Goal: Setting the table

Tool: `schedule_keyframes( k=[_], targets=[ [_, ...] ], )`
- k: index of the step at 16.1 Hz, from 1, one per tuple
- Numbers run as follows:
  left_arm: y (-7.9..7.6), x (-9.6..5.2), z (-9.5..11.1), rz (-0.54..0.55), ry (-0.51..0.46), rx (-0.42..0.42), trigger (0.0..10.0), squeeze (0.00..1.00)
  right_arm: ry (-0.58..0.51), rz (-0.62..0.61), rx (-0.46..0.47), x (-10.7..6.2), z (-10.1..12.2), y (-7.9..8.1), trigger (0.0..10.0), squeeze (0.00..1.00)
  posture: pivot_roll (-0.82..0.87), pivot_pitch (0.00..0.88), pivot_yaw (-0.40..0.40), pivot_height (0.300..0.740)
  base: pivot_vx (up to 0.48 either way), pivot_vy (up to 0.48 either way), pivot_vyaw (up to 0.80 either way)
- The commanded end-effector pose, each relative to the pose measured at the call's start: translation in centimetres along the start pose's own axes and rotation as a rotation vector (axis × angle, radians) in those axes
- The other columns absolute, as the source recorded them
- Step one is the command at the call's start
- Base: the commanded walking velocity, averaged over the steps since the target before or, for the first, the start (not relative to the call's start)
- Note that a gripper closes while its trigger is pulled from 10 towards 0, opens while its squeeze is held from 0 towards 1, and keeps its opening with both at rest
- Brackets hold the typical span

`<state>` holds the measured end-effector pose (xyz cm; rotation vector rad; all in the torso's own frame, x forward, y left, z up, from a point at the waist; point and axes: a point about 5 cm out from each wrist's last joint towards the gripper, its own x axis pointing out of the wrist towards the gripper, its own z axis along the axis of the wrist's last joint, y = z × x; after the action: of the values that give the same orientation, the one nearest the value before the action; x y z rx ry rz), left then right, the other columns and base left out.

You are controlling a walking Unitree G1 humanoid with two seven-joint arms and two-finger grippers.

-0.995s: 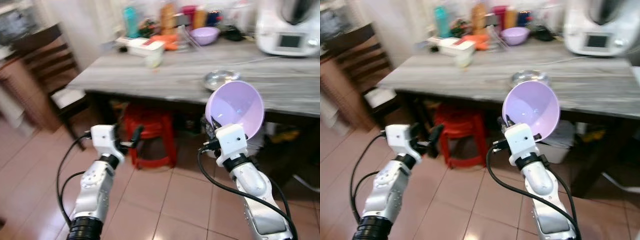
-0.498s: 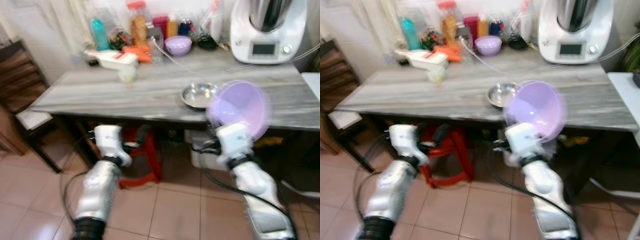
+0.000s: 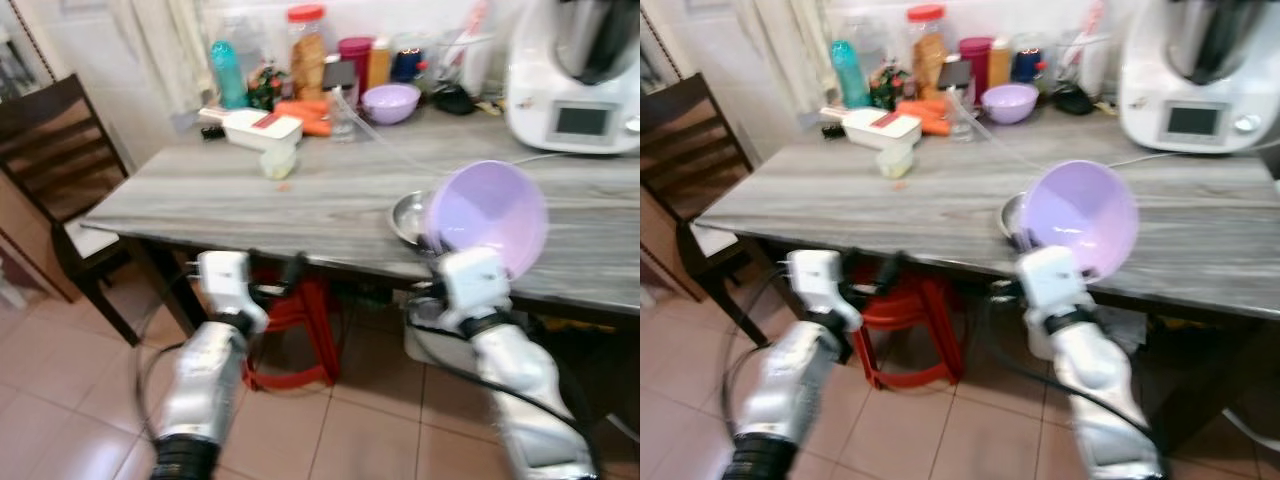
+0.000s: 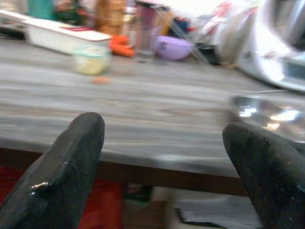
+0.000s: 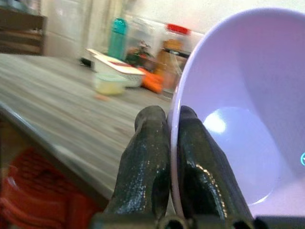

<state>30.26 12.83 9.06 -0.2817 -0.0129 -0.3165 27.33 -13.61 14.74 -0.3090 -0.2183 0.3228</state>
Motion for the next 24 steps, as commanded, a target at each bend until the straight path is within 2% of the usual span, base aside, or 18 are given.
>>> schedule_keyframes(
  k=[1,5,10,13,17,22,24],
  targets=[
    [-0.7,0.4,0.2,-0.02,-0.004,0.0,10.0,0.0,-0.01,-0.021,-0.022,-0.2,0.3,-0.7,10.0,0.0,-0.13,0.0,0.109,0.74,0.345,0.0,0.0],
    [-0.8,0.4,0.1,-0.023,0.0,-0.001,10.0,0.0,0.004,-0.031,-0.009,-0.1,0.1,-0.8,10.0,0.0,-0.13,0.0,0.108,0.74,0.347,0.0,0.0],
    [-0.9,0.4,0.0,-0.021,0.001,-0.002,10.0,0.0,0.002,-0.026,-0.007,0.0,0.1,-0.8,10.0,0.0,-0.13,0.0,0.104,0.74,0.346,0.0,-0.69],
    [-1.0,0.4,-0.1,-0.018,-0.001,-0.005,10.0,0.0,0.004,-0.021,-0.01,0.0,0.2,-0.8,10.0,0.0,-0.13,0.0,0.1,0.74,0.327,0.0,0.0],
    [-1.0,0.2,-0.1,-0.009,-0.012,-0.002,10.0,0.0,0.003,-0.002,-0.015,0.0,0.2,-0.5,10.0,0.0,-0.13,0.0,0.095,0.74,0.0,0.0,0.0],
    [-0.4,-2.2,-0.5,-0.049,0.005,0.067,10.0,0.0,-0.012,0.056,-0.006,0.0,0.3,0.1,10.0,0.0,-0.12,0.0,0.096,0.74,0.0,0.0,0.0],
    [-0.7,-3.4,-0.6,-0.11,0.014,0.08,10.0,0.0,-0.023,0.117,-0.043,0.2,0.4,0.3,10.0,0.0,-0.11,0.0,0.099,0.74,0.0,0.0,0.0]
  ],
)
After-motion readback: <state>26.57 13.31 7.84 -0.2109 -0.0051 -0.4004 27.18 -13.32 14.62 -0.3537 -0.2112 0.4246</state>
